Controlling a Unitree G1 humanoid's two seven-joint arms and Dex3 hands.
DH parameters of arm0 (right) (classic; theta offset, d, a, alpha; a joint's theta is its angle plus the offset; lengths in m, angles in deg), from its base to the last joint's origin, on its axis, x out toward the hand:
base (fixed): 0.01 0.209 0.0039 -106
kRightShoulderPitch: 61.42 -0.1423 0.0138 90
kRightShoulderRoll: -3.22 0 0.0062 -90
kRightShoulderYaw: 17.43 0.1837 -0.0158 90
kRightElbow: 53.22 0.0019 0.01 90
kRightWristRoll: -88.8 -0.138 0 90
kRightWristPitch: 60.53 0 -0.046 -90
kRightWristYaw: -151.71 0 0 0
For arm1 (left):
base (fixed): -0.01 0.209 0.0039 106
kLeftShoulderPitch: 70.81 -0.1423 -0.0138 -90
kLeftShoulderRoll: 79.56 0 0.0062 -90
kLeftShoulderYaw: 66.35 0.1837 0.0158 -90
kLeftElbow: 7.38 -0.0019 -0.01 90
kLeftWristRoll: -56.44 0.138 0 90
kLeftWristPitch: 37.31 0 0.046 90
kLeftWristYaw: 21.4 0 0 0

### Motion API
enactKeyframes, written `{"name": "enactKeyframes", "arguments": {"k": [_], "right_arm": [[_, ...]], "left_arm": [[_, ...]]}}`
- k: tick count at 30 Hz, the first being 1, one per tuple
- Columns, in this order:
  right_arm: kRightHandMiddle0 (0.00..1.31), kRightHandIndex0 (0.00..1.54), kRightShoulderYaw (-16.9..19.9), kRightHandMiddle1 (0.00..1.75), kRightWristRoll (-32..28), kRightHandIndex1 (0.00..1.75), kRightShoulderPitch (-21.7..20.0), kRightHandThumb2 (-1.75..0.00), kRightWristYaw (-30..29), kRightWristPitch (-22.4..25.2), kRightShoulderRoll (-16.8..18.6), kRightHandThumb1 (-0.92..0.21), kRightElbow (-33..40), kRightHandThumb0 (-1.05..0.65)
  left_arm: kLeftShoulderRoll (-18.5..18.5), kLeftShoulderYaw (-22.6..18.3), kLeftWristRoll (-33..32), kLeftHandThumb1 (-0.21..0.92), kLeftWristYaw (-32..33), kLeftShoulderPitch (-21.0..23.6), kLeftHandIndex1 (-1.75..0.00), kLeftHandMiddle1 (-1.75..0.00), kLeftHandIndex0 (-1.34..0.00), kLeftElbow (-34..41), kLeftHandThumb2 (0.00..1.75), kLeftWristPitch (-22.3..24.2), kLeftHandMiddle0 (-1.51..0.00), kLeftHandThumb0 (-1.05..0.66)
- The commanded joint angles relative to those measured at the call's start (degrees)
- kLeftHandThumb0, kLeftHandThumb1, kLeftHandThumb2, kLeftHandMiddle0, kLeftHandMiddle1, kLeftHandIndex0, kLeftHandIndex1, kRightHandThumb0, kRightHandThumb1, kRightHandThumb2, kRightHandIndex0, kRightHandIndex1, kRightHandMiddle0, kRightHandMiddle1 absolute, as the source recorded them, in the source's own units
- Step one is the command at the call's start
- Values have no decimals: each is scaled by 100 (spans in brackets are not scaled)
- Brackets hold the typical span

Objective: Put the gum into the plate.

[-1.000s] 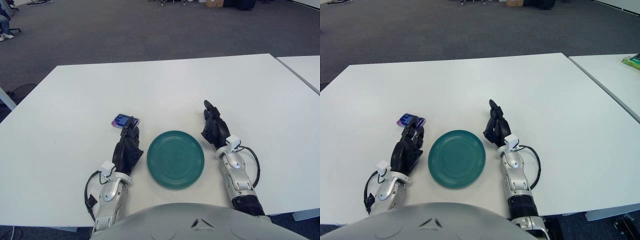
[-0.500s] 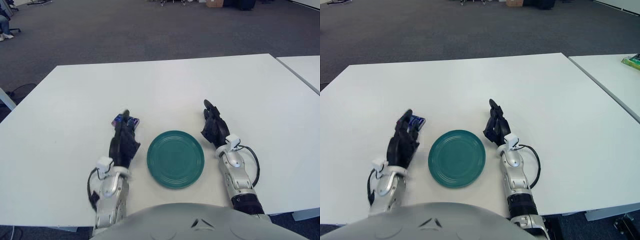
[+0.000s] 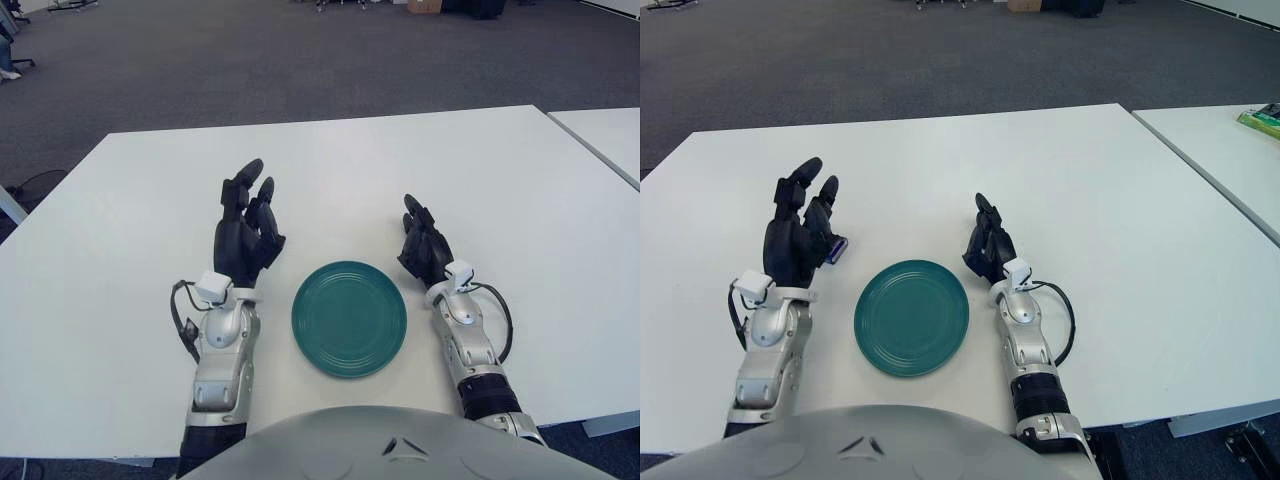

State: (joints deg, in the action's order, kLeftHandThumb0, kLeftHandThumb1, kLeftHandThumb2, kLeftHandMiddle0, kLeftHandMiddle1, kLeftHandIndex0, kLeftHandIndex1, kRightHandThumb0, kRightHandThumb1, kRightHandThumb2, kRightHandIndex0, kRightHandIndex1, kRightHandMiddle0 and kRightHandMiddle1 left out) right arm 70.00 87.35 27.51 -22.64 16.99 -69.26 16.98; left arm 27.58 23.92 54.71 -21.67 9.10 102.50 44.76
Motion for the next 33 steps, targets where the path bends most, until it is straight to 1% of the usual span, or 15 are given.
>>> {"name": "enactKeyframes", "arguments": {"k": [1, 6, 9, 12, 14, 15, 16, 17, 18, 19, 22, 24, 25, 28, 33], "right_arm": [[0, 0, -1, 9, 38, 0, 220, -100, -60, 318, 23, -92, -482, -79], [0, 0, 4, 9, 54, 0, 157, -99, -84, 291, 33, -92, -585, -79], [0, 0, 12, 8, 56, 0, 103, -99, -88, 255, 33, -92, -696, -79], [0, 0, 18, 8, 43, 0, 61, -98, -83, 218, 39, -92, -785, -79], [0, 0, 31, 9, 24, 0, 33, -98, -78, 194, 47, -92, -854, -79], [0, 0, 40, 9, 14, 0, 20, -98, -74, 179, 51, -92, -887, -79], [0, 0, 44, 9, 10, 0, 11, -98, -75, 162, 56, -92, -915, -79], [0, 0, 50, 9, 2, 0, 3, -98, -70, 143, 57, -92, -946, -79], [0, 0, 55, 9, -3, 0, 0, -97, -68, 119, 59, -92, -977, -79], [0, 0, 59, 10, -6, 0, -3, -97, -67, 100, 59, -92, -999, -79], [0, 0, 60, 10, -9, 0, 0, -97, -69, 51, 63, -92, -1039, -79], [0, 0, 85, 10, -35, 0, -2, -97, -56, 4, 60, -92, -1099, -79], [0, 0, 94, 10, -46, 0, -4, -97, -52, -11, 59, -92, -1121, -79], [0, 0, 115, 10, -72, 0, 13, -97, -53, -53, 70, -92, -1158, -79], [0, 0, 138, 10, -99, 0, 25, -97, -23, -95, 74, -92, -1215, -78]], "left_arm": [[-410, -283, -2, 92, -168, 337, -95, -12, -6, -80, 57, 272, -50, -74], [-676, -369, 53, 92, -286, 617, -97, -14, -6, -243, 60, 424, -52, -77], [-1121, -446, 347, 92, -395, 1154, -98, -15, -7, -699, 61, 459, -51, -81], [-1473, -517, 525, 92, -515, 1453, -97, -16, -9, -1010, 59, 411, -50, -85], [-1925, -593, 617, 92, -757, 1831, -96, -16, -8, -1615, 58, 277, -47, -88], [-2216, -584, 674, 92, -962, 2071, -96, -16, -8, -2115, 58, 144, -47, -88], [-2413, -575, 706, 92, -1106, 2236, -96, -16, -7, -2477, 56, 32, -45, -90], [-2682, -450, 834, 91, -1318, 2474, -91, -16, -13, -3107, 52, -196, -48, -91], [-3011, -240, 1066, 91, -1557, 2698, -89, -14, -11, -3674, 52, -449, -46, -91], [-3217, -88, 1222, 92, -1701, 2838, -91, -11, -7, -4030, 53, -628, -45, -92], [-3542, 206, 1546, 92, -1878, 3046, -92, -8, -2, -4450, 53, -929, -42, -93], [-3926, 707, 2236, 92, -1851, 3299, -90, -6, -1, -5129, 52, -1329, -39, -93], [-4045, 869, 2456, 92, -1819, 3385, -89, -5, -1, -5392, 51, -1482, -37, -94], [-4230, 1114, 2839, 92, -1673, 3454, -87, -3, 0, -5596, 49, -1767, -33, -95], [-4374, 1439, 3365, 92, -1287, 3641, -85, -1, 0, -5956, 40, -2116, -28, -98]]}}
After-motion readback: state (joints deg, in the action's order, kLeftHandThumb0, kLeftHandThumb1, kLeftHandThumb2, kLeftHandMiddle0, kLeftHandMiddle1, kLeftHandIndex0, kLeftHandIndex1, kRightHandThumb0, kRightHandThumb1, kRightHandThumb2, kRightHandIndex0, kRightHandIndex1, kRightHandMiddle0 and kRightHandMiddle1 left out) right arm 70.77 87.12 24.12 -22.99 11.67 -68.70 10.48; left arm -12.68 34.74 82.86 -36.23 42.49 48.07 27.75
